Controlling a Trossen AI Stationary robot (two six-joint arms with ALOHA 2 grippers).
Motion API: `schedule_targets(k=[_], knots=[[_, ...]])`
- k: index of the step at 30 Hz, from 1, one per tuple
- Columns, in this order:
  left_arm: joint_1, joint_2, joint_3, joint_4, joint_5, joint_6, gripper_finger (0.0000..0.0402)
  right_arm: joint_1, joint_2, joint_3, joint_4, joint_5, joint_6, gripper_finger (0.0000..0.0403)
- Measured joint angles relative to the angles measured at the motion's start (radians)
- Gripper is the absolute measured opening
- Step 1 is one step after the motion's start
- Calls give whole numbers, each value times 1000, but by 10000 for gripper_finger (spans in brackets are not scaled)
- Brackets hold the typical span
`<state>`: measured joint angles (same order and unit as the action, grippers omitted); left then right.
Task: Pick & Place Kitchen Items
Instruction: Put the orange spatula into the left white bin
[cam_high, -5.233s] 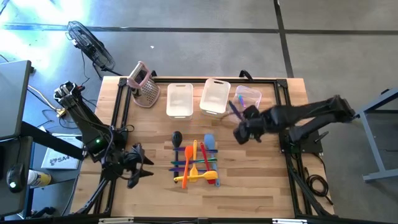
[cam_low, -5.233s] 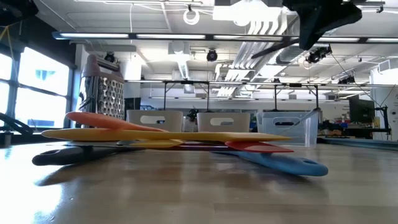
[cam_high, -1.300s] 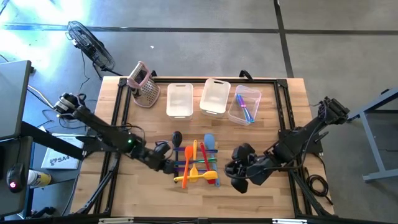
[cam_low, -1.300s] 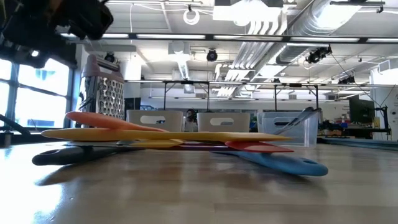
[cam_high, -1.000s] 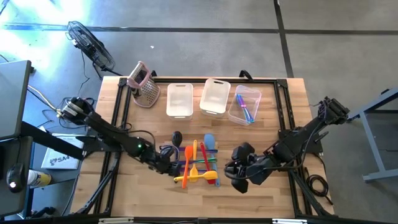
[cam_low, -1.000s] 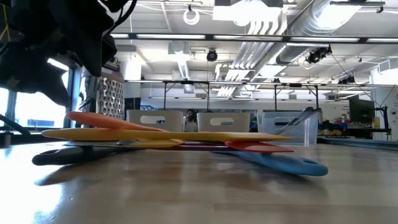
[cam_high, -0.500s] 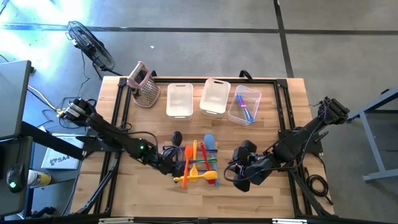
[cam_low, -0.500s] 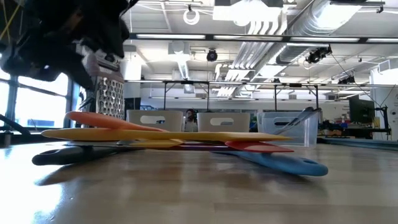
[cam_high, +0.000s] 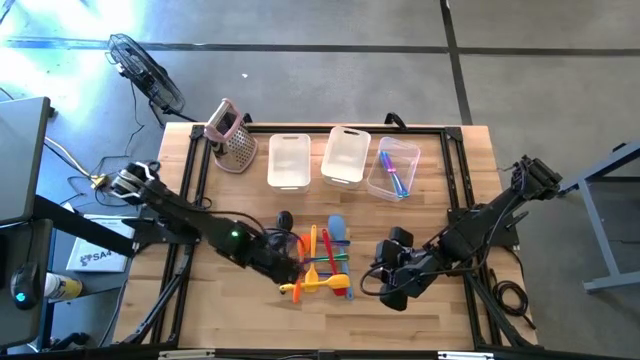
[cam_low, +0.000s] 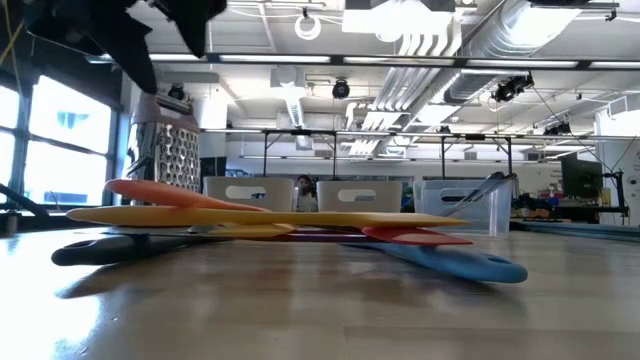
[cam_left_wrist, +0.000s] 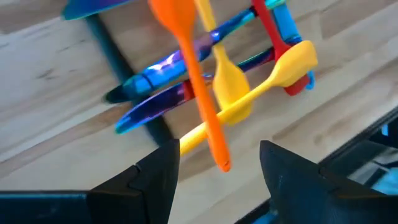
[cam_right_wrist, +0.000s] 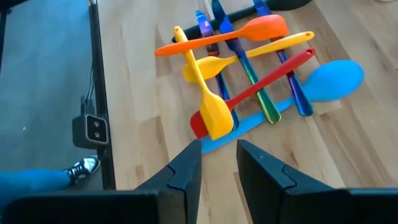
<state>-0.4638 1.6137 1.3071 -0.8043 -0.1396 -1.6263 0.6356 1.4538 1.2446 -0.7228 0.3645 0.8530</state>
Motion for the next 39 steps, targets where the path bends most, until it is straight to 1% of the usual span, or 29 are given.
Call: schedule_targets(k=[6, 9, 11, 13, 15, 17, 19, 24, 34, 39], knots=[[28, 156, 123, -25, 77, 69, 216, 31, -18, 0, -8, 3, -20, 94], [34, 218, 186, -30, 86, 88, 216, 46, -18, 0, -14, 20, -21, 94], [33, 249, 214, -75, 91, 103, 216, 54, -18, 0, -19, 29, -20, 94], [33, 269, 239, -79, 85, 104, 216, 60, -18, 0, -32, 29, -19, 94], [33, 280, 243, -135, 85, 104, 216, 60, -18, 0, -35, 29, -19, 94], [33, 289, 245, -125, 86, 104, 216, 67, -18, 0, -39, 29, -19, 94], [33, 290, 243, -175, 88, 102, 216, 68, -18, 0, -41, 31, -20, 94], [33, 288, 243, -193, 80, 78, 216, 71, -18, 0, -49, 63, -20, 94], [33, 308, 242, -162, 82, 77, 216, 72, -18, 0, -55, 63, -20, 94], [33, 337, 241, -127, 102, 77, 216, 72, -18, 0, -55, 63, -20, 94]])
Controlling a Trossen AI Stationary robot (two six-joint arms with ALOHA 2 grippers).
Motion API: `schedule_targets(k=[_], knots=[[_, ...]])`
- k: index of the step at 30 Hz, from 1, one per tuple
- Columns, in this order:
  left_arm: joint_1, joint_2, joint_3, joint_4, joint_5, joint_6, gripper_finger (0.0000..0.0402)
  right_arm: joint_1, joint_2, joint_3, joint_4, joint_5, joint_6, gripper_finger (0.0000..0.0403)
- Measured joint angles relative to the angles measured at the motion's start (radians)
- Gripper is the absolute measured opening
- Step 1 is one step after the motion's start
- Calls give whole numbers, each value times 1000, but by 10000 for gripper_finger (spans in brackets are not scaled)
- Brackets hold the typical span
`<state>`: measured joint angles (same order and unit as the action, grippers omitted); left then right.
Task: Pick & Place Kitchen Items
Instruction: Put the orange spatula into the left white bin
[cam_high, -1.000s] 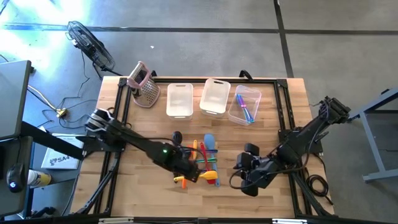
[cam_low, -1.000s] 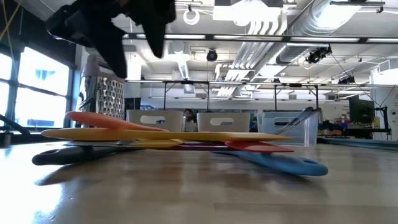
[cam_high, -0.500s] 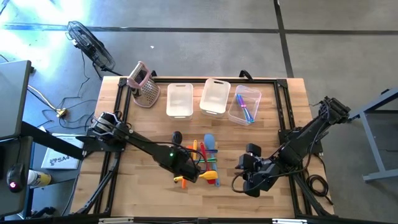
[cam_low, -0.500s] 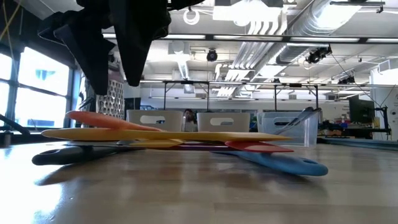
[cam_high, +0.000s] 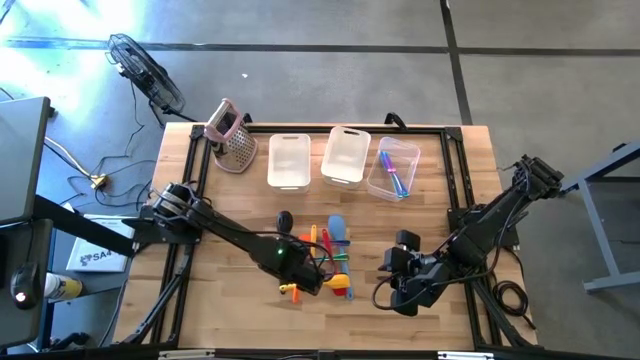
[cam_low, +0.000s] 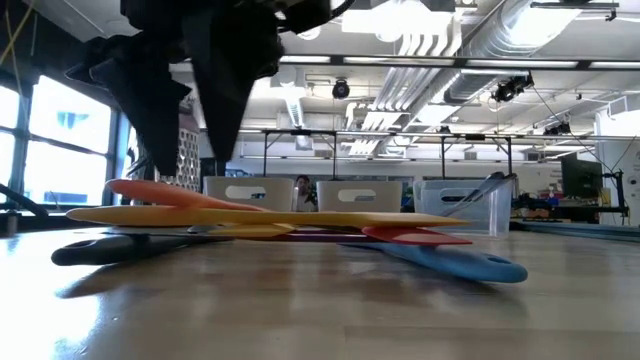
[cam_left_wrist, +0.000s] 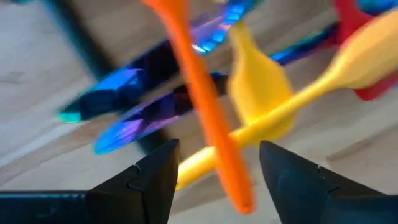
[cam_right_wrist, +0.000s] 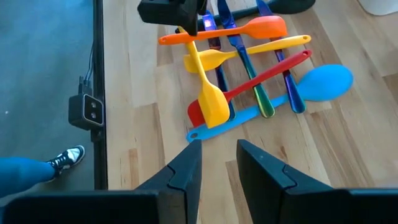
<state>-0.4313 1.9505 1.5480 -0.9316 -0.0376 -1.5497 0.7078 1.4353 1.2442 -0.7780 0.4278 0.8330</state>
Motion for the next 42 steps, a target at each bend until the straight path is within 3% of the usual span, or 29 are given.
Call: schedule_targets(k=[42], knots=[[33, 60, 2, 15, 47, 53, 216, 0, 0, 0, -6, -3, -26, 94]])
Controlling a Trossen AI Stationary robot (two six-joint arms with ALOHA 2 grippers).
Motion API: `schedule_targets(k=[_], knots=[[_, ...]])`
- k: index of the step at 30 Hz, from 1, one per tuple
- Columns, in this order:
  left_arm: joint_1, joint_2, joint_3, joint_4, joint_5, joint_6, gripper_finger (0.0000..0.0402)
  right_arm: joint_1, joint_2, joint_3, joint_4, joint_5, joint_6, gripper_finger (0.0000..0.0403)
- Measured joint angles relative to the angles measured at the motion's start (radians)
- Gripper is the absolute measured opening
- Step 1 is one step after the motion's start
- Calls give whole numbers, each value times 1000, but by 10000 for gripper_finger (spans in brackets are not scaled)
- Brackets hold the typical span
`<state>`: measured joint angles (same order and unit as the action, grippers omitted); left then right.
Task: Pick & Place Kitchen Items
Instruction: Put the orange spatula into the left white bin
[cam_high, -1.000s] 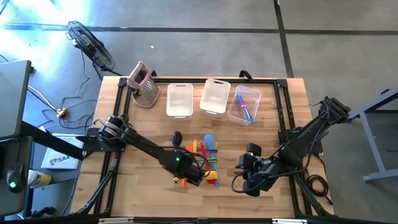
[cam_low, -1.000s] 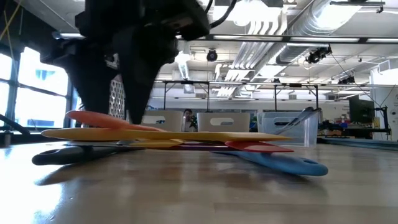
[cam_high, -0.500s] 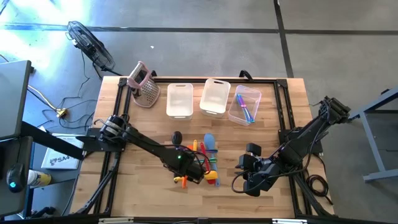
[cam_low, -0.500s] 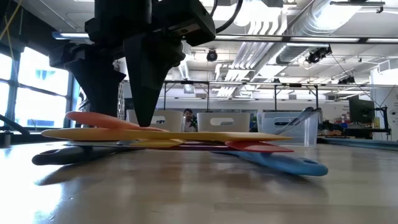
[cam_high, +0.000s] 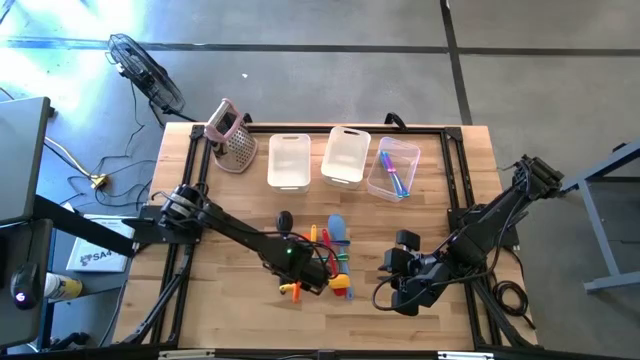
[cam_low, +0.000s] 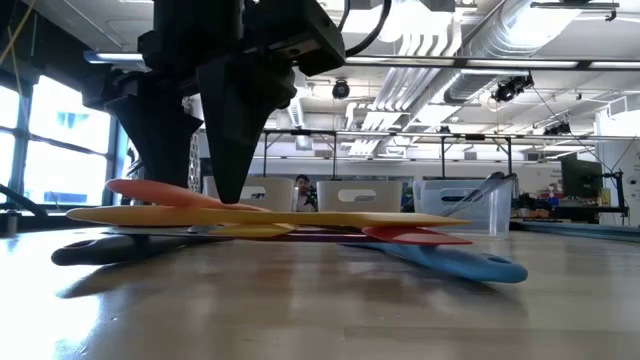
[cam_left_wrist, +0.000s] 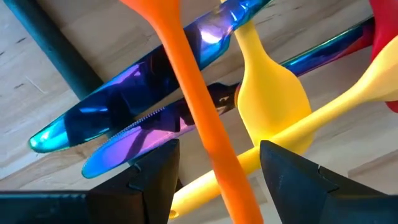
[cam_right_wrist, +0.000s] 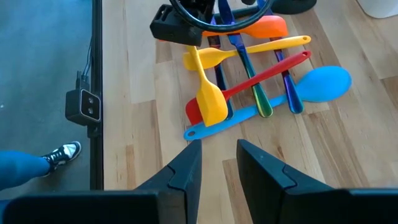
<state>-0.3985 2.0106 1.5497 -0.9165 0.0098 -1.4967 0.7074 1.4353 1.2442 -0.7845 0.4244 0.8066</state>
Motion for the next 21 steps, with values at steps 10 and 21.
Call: schedule_targets(k=[10, 21], knots=[[0, 17, -2, 2, 9, 9, 216, 0, 0, 0, -3, 0, 0, 94], [0, 17, -2, -2, 0, 18, 216, 0, 0, 0, -3, 4, 0, 94]])
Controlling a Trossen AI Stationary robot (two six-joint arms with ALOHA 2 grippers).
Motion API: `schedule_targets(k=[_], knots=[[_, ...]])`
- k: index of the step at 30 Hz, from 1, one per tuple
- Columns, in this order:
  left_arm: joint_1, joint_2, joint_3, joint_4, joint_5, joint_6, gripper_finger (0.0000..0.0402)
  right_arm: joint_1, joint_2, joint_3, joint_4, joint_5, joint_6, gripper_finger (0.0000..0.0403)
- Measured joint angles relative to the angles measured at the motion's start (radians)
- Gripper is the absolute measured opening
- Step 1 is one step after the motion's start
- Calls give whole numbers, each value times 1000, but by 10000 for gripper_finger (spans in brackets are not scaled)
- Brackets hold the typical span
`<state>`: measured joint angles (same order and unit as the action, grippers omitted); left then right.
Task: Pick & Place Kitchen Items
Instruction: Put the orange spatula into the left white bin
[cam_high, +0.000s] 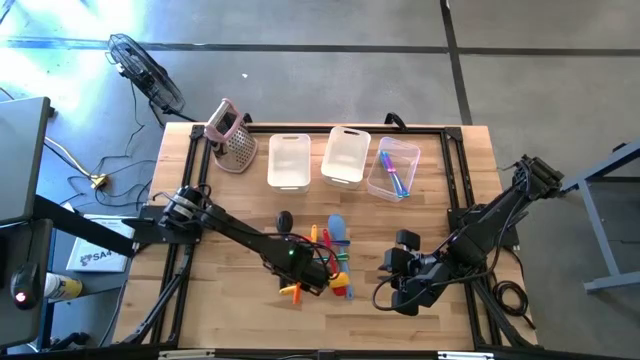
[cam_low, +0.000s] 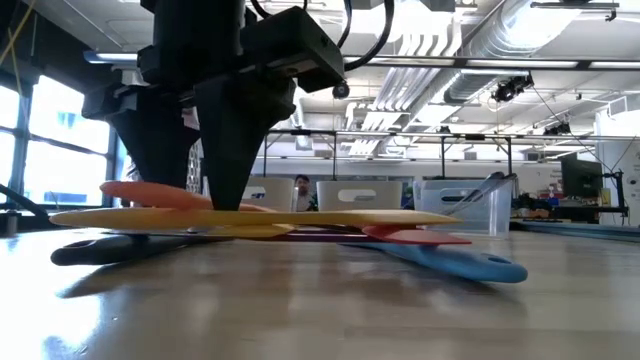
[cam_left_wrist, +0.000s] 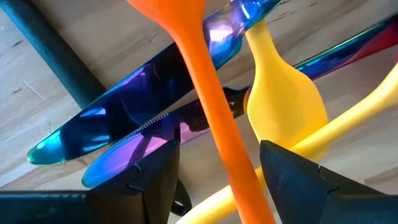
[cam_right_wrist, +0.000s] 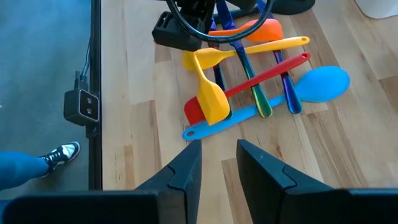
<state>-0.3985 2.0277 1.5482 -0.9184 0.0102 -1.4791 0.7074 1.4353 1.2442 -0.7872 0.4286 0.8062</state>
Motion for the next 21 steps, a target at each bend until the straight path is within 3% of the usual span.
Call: schedule_targets(k=[7, 21], knots=[[14, 0, 0, 0, 2, 17, 203, 0, 0, 0, -2, 13, -8, 94], [14, 0, 0, 5, 5, 55, 79, 0, 0, 0, -3, 14, -16, 94]])
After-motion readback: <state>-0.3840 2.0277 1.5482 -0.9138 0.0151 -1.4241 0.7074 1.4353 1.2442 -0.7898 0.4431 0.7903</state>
